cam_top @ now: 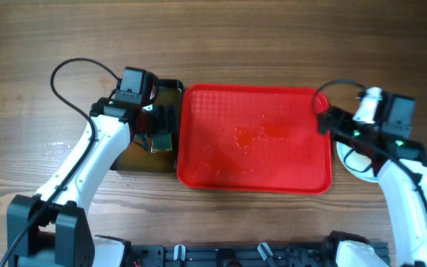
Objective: Clean dirty plates on tray and stack at the side
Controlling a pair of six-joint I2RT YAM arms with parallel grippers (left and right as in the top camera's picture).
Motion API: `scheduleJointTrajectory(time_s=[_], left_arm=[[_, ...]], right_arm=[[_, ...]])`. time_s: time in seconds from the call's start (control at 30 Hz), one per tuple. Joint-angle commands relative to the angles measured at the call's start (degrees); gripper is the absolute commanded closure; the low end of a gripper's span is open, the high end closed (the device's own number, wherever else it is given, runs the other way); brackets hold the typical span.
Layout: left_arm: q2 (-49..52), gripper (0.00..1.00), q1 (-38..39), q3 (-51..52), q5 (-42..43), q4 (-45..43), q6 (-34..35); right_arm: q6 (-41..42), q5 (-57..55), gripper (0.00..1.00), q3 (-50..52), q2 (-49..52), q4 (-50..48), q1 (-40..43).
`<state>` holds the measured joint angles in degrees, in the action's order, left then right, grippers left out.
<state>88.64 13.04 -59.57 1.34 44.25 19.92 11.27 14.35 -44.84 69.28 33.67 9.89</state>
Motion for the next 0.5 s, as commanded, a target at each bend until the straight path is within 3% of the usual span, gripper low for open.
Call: scheduleJointTrajectory(time_s=[0.0, 0.13, 0.2, 0.47], left_arm=[[-1.6, 0.0, -0.3, -0.7, -0.3, 4.9, 5.4], [-7.8, 0.0, 0.1, 0.8, -0.3, 7.8, 6.1], [-15.9, 0.0, 0.6, 4.1, -0.4, 6.7, 5.8], [-48.1, 0.0, 2.7, 12.5, -0.4, 5.5, 5.9]], right_arm=[[-4.2, -1.4, 0.01, -1.1, -1.5, 4.4, -6.3], [-4.2, -1.4, 0.01, -1.0, -3.0, 10.5, -8.2], [-4.2, -1.4, 0.01, -0.8, -7.2, 11.8, -8.2], [-5.1, -3.8, 0.01, -0.5, -34.4, 13.5, -8.2]])
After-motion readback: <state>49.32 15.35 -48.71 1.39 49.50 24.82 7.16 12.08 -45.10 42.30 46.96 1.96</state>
